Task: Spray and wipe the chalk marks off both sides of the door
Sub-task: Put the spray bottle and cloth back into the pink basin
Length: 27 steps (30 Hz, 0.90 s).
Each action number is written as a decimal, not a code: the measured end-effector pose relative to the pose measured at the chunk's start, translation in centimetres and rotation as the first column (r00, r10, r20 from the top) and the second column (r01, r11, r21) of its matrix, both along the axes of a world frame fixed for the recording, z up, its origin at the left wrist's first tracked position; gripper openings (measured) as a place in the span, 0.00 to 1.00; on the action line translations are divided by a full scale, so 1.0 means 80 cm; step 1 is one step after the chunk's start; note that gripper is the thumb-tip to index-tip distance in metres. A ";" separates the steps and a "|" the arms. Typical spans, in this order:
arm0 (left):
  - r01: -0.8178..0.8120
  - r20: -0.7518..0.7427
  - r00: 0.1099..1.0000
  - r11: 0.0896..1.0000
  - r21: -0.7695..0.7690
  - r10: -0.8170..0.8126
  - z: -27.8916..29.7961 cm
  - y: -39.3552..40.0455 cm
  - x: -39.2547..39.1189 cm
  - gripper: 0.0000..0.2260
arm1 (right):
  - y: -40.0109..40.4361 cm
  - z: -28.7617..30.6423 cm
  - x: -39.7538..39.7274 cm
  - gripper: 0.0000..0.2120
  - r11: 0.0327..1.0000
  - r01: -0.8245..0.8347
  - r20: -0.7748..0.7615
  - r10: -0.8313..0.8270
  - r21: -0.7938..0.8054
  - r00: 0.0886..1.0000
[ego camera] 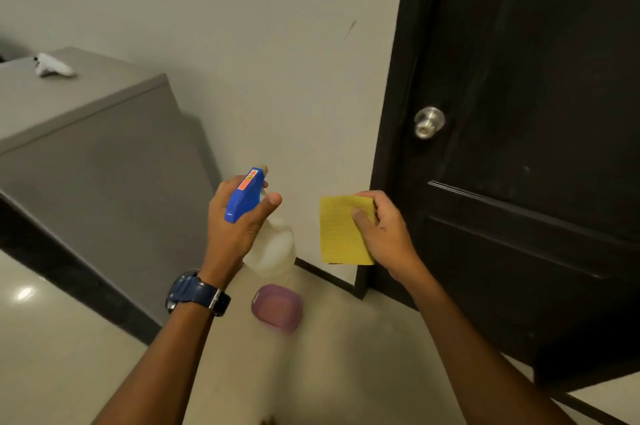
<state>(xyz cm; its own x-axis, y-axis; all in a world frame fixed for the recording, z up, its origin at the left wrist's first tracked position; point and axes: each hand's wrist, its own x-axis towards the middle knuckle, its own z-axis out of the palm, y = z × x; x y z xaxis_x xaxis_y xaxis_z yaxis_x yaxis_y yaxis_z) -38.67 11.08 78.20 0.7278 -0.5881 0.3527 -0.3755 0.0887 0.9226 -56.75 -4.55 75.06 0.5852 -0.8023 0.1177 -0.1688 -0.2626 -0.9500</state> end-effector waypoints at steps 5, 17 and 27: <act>0.038 0.001 0.999 0.998 0.053 -0.038 -0.048 0.014 0.115 0.28 | 0.002 -0.042 0.105 0.13 0.984 0.087 0.066 -0.098 0.153 0.993; 0.196 -0.032 0.980 0.910 0.366 -0.198 -0.160 -0.022 0.343 0.38 | -0.016 -0.144 0.264 0.12 0.803 0.322 -0.035 -0.353 0.502 0.935; 0.139 -0.187 0.982 0.826 0.546 -0.042 -0.373 -0.084 0.399 0.15 | -0.071 -0.352 0.322 0.09 0.681 0.373 -0.263 -0.265 0.630 0.928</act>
<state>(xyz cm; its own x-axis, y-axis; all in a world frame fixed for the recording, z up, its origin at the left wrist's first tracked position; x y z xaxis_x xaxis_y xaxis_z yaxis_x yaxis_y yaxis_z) -6.77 4.33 48.39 0.6788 -0.7145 -0.1692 -0.2352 -0.4298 0.8718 -31.02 -10.20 46.87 0.2448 -0.7820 -0.5732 -0.2657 0.5144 -0.8153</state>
